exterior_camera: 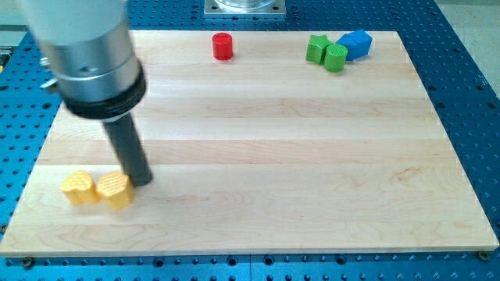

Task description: Move the red circle to the top right of the red star

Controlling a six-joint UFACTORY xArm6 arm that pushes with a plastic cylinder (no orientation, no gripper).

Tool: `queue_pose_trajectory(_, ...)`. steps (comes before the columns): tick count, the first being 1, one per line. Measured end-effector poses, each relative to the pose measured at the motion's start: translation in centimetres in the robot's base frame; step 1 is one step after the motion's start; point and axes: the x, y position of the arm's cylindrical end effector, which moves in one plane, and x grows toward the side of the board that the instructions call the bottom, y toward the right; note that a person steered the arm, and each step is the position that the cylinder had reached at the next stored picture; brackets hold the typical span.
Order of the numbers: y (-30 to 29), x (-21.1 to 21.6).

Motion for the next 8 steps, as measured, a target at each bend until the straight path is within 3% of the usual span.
queue_pose_trajectory(1,4.6,0.7)
queue_pose_trajectory(2,5.4,3.2)
queue_pose_trajectory(3,0.1,3.7)
queue_pose_trajectory(4,-1.1,2.9)
queue_pose_trajectory(5,4.8,-3.9)
queue_pose_trajectory(6,9.6,-16.9)
queue_pose_trajectory(7,13.4,-25.7)
queue_pose_trajectory(8,10.6,-27.3)
